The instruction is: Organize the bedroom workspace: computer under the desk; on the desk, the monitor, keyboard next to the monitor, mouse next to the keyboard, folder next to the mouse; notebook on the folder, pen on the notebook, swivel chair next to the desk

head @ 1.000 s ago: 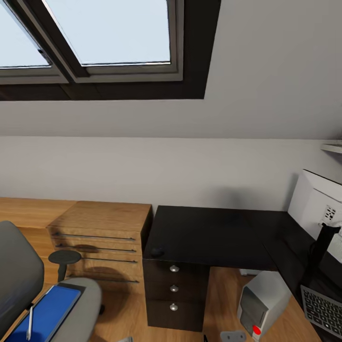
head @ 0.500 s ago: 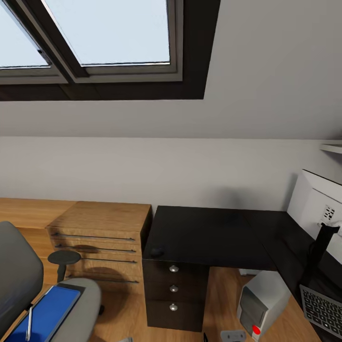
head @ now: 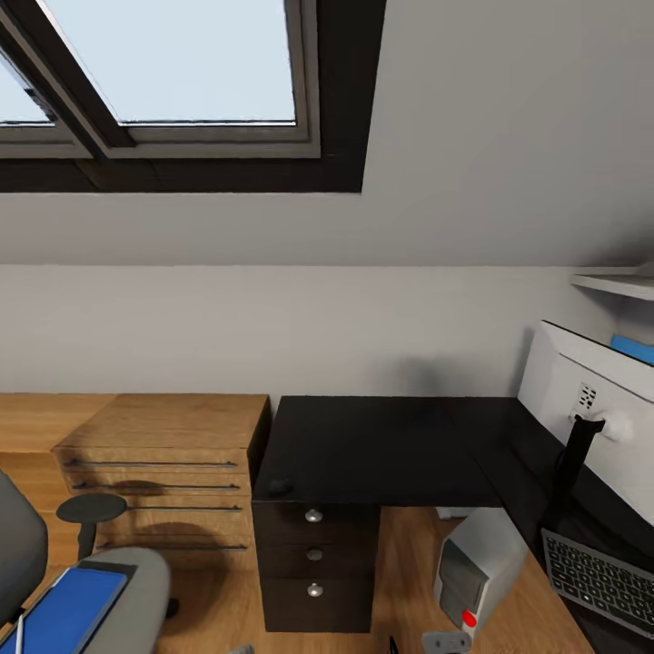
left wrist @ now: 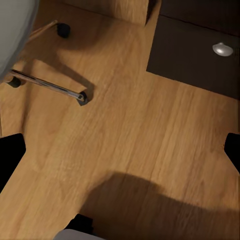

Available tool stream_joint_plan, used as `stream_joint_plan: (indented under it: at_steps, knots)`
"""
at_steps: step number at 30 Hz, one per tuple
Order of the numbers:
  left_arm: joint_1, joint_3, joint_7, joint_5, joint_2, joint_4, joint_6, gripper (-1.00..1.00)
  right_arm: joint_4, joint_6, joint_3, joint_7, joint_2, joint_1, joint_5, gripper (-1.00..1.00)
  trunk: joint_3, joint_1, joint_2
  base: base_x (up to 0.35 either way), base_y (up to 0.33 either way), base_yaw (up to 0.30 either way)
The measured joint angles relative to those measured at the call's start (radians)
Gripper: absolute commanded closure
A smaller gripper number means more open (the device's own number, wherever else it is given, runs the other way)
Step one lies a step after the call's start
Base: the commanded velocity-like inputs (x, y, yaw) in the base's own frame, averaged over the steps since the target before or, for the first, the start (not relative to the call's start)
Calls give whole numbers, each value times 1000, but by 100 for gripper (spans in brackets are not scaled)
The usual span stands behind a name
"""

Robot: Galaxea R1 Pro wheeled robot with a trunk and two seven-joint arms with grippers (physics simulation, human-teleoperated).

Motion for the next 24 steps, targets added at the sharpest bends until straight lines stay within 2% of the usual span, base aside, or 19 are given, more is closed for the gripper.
stream_joint_plan:
  at_steps: [19, 24]
  knots:
    - [0, 2, 0, 1, 6, 0, -2, -100, 2, 0, 1, 2, 0, 0, 2, -100, 8, 0, 0, 0, 0, -257]
    - [0, 2, 0, 1, 7, 0, -1, -100, 11, 0, 6, 2, 2, 0, 4, -100, 7, 0, 0, 0, 0, -143]
